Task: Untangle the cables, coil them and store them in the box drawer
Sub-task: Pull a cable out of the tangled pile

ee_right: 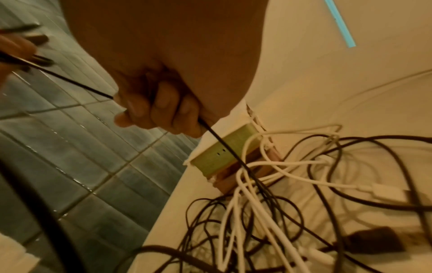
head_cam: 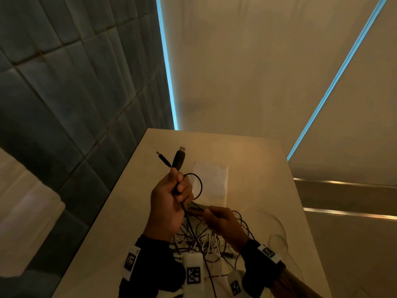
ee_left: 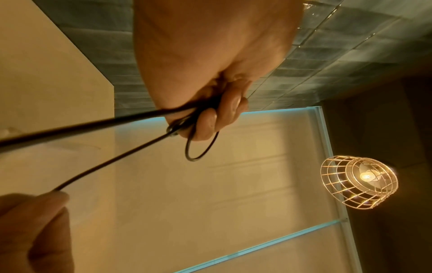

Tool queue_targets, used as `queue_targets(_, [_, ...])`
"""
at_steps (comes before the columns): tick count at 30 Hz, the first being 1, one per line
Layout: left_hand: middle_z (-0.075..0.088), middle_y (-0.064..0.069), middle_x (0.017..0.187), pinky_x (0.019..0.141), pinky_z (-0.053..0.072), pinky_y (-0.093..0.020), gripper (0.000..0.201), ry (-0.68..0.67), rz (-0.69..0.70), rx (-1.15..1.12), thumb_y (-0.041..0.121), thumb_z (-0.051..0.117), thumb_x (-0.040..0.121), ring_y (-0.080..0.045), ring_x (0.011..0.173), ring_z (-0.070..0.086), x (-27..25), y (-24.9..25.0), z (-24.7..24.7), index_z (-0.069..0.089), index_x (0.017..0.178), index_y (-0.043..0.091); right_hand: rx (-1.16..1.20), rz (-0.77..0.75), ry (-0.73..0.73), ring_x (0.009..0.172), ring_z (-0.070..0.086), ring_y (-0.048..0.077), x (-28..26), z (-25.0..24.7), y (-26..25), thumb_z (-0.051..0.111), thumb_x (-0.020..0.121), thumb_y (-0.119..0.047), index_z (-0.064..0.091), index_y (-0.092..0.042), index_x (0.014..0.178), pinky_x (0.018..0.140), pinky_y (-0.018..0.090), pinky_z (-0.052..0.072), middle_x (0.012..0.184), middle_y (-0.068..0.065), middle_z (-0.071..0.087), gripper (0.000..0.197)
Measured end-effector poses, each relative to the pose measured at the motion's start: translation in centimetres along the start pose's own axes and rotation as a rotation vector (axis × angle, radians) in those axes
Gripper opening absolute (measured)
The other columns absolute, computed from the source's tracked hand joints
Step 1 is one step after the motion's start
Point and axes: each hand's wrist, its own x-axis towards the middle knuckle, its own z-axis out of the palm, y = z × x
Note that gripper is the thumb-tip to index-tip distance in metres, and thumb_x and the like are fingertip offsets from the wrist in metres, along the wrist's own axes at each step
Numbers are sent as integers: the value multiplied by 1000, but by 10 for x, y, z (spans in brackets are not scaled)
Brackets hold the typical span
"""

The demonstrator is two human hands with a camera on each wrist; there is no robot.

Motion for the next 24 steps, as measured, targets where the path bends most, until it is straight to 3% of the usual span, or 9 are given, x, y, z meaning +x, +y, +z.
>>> queue_targets(2, [38,5,54,42,27,-20,33,10,4,10,29,35,100,-5,40,29,0,-1,0,45,73,13,-8,-2,15,45,36,1,2,-3,12,50,99,-11,62,-11,68,46,12,30,52,-12,49,33])
queue_targets(6, [41,3,55,38,26,-18,31,11,39,30,28,36,98,-5,38,26,0,3,3,44,74,10,-5,-24,67,53,38,6,7,1,34,55,92,-26,54,-7,69,52,17,32,65,11,43,30])
queue_targets(7, [41,3,55,37,26,-18,31,13,53,34,28,36,98,-5,37,25,0,5,4,44,74,10,5,-23,71,56,36,9,7,2,38,55,93,-25,55,-13,66,54,20,31,64,9,42,29])
queue_targets(10, [40,4,55,37,24,-18,33,35,97,42,26,33,101,-4,38,24,1,10,4,44,74,10,-29,2,58,55,32,7,5,-3,52,45,100,-5,63,-32,64,55,26,28,56,-13,42,48])
queue_targets(14, [40,5,54,38,20,-18,33,114,103,106,25,34,101,-4,38,24,1,12,0,45,74,11,-258,-10,151,51,40,-2,5,-13,56,50,98,-18,54,-33,60,56,22,33,52,-17,48,41])
queue_targets(18, [42,6,53,37,21,-17,34,190,100,200,24,32,104,-4,38,26,4,13,1,45,74,12,-199,-52,337,53,43,9,23,-14,13,59,92,-13,64,-16,66,53,28,35,53,-9,50,27])
queue_targets(20, [45,4,56,38,23,-17,34,236,95,245,23,32,104,-6,40,30,6,10,2,44,74,13,-103,-100,335,52,43,13,29,-7,-21,60,91,-10,66,-4,77,49,26,35,58,1,51,17])
queue_targets(24, [60,-6,67,47,28,-25,34,320,62,330,24,33,104,-12,48,42,7,-1,3,44,75,12,-30,-274,247,48,40,10,23,12,-73,59,93,-8,63,0,84,46,22,34,60,3,51,12])
